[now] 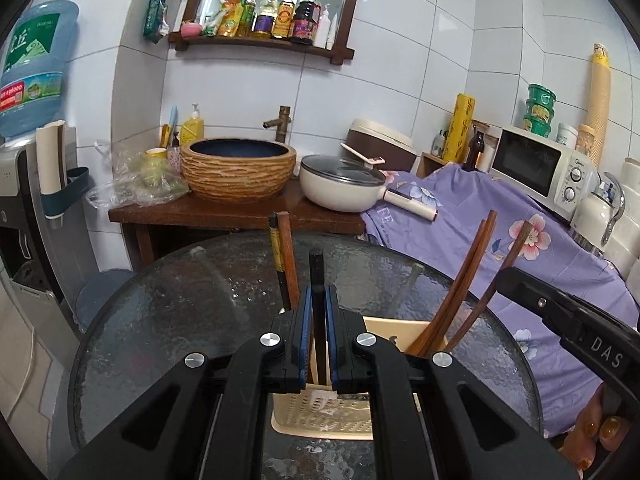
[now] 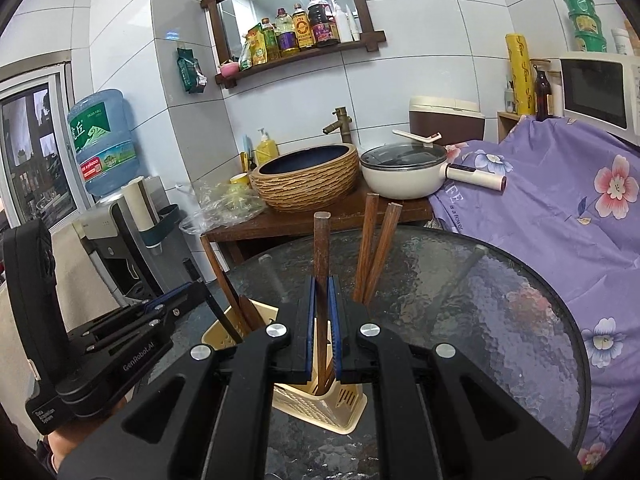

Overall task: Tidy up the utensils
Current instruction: 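Open both grippers to release the chopsticks into the holder, then move both grippers down to the two metal spoons on the table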

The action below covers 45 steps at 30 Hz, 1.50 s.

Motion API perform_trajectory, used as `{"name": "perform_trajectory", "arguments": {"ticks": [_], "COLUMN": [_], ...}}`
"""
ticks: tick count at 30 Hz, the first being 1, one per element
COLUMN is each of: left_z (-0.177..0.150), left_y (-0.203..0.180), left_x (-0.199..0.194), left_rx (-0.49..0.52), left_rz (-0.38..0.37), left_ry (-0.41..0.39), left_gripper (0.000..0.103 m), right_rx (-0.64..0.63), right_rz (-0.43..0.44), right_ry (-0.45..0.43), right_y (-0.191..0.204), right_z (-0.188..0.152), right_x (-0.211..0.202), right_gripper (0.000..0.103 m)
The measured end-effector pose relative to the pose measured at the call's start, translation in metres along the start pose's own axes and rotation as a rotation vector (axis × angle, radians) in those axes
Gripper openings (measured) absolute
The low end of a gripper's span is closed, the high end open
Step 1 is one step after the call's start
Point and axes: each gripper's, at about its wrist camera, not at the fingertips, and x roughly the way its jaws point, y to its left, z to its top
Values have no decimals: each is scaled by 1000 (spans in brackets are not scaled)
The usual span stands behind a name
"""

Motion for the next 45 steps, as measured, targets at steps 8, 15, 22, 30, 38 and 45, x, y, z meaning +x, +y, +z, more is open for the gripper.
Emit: {"name": "perform_trajectory", "arguments": {"ticks": [8,15,22,30,38,45], "left_z": [-1,-23,-83,-164,-204,-220], "left_y": [-3,-4,9,-5,-21,-25], "left_x": [-5,-38,-41,-45,-37,-28], "left_rx": [9,37,44,148,224,239], "left_rz": [-18,-25,-29,-30,-42,-53], "left_ry": [-10,-63,93,256,364,419], "left_gripper": [26,72,83,82,71,57], "right_rx": [10,-37,-106,-107,-63,-43], "right_rz": [-8,-16,-10,-46,-51,-58], "right_ry": [-21,-38,112,228,277,287], "right_y": [-4,-3,-3,-13,-18,-20], "right_z": [-5,-36,-101,-163,-186,-194], "right_x": [-6,-31,-31,-28,-28,-36], "right_gripper": [29,53,54,54,55,57]}}
